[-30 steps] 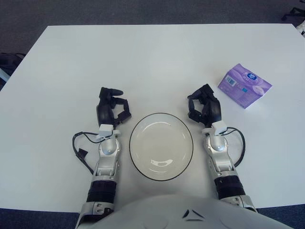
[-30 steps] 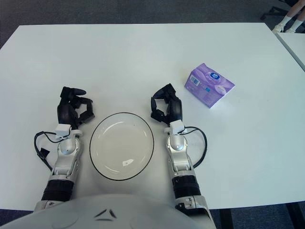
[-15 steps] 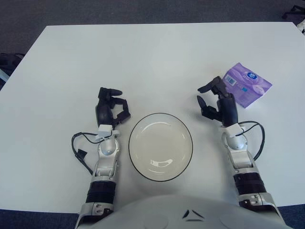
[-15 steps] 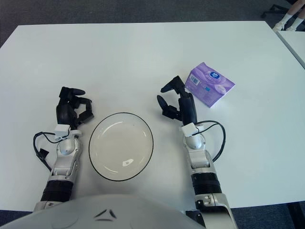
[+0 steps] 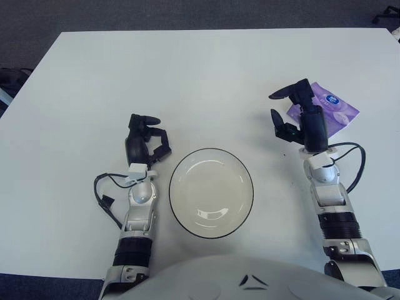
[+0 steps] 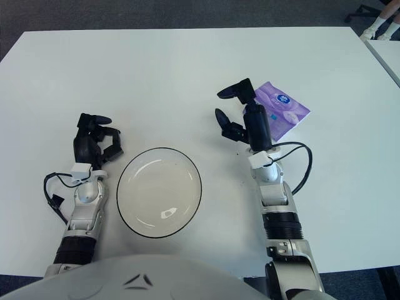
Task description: Put the tissue paper into the plate.
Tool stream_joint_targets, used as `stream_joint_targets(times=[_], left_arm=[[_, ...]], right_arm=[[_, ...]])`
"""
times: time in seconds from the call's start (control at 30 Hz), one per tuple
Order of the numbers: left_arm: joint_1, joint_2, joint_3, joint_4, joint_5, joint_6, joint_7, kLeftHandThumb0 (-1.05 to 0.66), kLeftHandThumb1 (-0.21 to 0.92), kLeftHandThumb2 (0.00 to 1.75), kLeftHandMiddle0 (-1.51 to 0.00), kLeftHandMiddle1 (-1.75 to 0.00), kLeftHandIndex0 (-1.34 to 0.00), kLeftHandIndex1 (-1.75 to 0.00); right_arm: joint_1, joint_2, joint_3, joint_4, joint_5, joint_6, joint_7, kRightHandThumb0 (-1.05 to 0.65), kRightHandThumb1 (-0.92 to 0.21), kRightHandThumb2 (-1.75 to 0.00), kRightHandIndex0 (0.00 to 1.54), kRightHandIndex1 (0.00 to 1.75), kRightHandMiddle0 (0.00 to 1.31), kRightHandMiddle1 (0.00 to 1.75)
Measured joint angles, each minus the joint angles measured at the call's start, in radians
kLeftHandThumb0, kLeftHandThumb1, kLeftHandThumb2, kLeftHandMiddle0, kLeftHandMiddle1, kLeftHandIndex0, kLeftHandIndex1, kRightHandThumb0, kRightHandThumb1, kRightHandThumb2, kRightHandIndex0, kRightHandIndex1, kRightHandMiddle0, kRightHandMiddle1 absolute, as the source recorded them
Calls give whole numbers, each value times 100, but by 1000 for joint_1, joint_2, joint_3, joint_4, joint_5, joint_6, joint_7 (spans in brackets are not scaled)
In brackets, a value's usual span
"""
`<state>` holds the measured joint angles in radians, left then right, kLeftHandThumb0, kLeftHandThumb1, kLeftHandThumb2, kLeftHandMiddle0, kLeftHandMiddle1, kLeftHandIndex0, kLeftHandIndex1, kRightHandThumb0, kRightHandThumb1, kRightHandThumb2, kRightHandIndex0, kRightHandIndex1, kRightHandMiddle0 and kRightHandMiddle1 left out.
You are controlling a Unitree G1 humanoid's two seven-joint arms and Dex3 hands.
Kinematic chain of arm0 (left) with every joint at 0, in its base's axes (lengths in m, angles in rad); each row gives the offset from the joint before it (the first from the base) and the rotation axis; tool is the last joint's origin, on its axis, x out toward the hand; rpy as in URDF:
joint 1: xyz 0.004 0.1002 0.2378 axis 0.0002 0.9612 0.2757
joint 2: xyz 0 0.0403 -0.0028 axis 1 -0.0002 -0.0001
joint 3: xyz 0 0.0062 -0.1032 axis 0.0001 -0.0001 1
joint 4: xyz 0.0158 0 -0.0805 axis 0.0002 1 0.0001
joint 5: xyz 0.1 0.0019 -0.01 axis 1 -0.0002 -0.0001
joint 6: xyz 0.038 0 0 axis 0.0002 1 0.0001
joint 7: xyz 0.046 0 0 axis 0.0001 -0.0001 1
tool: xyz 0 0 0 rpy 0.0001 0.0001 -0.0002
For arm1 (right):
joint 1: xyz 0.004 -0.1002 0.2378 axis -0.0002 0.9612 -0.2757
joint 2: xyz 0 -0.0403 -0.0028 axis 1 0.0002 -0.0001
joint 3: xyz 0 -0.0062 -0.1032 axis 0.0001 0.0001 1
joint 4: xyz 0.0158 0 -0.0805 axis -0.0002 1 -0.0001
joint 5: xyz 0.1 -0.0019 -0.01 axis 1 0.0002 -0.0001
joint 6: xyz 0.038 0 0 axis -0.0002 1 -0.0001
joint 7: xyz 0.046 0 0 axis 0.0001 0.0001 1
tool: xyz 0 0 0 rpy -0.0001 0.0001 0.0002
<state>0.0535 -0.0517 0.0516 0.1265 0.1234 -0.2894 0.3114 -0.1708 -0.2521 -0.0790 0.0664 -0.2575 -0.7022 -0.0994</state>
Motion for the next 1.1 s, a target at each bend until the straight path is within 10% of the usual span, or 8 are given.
stream_joint_targets(times=[0.4, 0.83, 1.1], left_arm=[[2, -2, 1, 0, 0, -1, 0, -1, 46, 108, -59, -149, -36, -175], [0, -9, 1, -2, 0, -5, 0, -1, 45, 109, -60, -149, -36, -175], [-2, -11, 0, -8, 0, -11, 0, -1, 47, 106, -59, -148, -34, -175]], right_arm=[[-94, -51, -56, 0, -220, 10, -130, -95, -61, -76, 0, 3, 0, 6], [-451, -233, -123, 66, -316, 430, -108, -89, -88, -70, 0, 0, 1, 0], [-417, -260, -108, -43, -324, 711, 67, -90, -92, -84, 0, 2, 0, 37]])
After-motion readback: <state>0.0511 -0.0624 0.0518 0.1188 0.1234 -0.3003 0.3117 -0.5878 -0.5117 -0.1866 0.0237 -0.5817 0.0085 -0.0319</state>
